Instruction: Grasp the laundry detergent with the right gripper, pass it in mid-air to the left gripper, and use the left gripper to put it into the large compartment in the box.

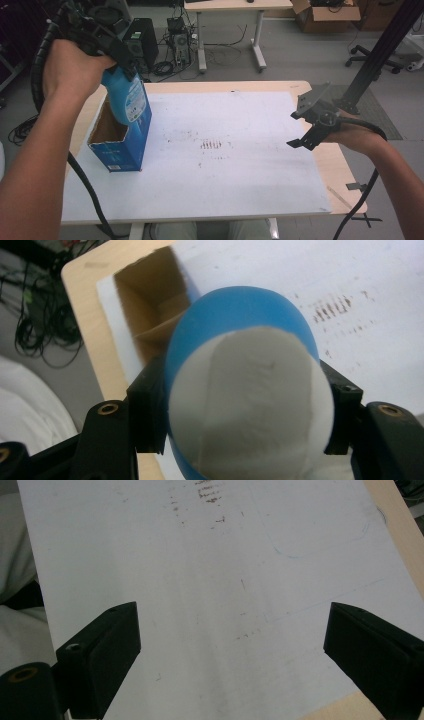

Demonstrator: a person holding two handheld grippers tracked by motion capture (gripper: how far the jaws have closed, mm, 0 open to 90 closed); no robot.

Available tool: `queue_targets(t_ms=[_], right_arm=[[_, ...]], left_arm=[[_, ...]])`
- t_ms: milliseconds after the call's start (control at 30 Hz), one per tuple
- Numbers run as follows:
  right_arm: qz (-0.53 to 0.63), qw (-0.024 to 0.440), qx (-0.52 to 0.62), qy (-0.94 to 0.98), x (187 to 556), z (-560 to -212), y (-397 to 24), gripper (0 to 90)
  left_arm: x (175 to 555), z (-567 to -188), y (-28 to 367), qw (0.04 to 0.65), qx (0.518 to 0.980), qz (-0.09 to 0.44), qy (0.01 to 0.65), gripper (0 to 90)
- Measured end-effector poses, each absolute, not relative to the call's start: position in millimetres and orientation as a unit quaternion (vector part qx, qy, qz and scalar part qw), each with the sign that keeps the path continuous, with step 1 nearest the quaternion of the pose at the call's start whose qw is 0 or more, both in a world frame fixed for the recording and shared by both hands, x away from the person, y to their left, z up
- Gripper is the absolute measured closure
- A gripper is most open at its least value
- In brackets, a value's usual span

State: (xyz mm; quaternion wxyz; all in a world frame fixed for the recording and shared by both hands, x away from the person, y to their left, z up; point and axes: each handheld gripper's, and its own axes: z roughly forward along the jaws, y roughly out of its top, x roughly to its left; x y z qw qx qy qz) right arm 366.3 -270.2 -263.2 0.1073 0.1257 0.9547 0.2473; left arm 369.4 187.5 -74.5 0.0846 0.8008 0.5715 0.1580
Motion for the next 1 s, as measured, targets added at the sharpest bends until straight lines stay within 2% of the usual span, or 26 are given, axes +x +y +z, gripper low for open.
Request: queue_targets(t_ms=[400,1000], right_arm=[[0.252,0.109,0.133,0.952,369.9,-265.1,-279.4,7.9],[0.252,0.11,0.14,0.951,369.8,-267.7,-284.7,8.0]], left_arm=[[376.8,-78.5,219.9,0.086,0.75,0.163,0.635,37.8],[386.6,-112.6,242.7,0.093,0.726,0.169,0.661,37.8]])
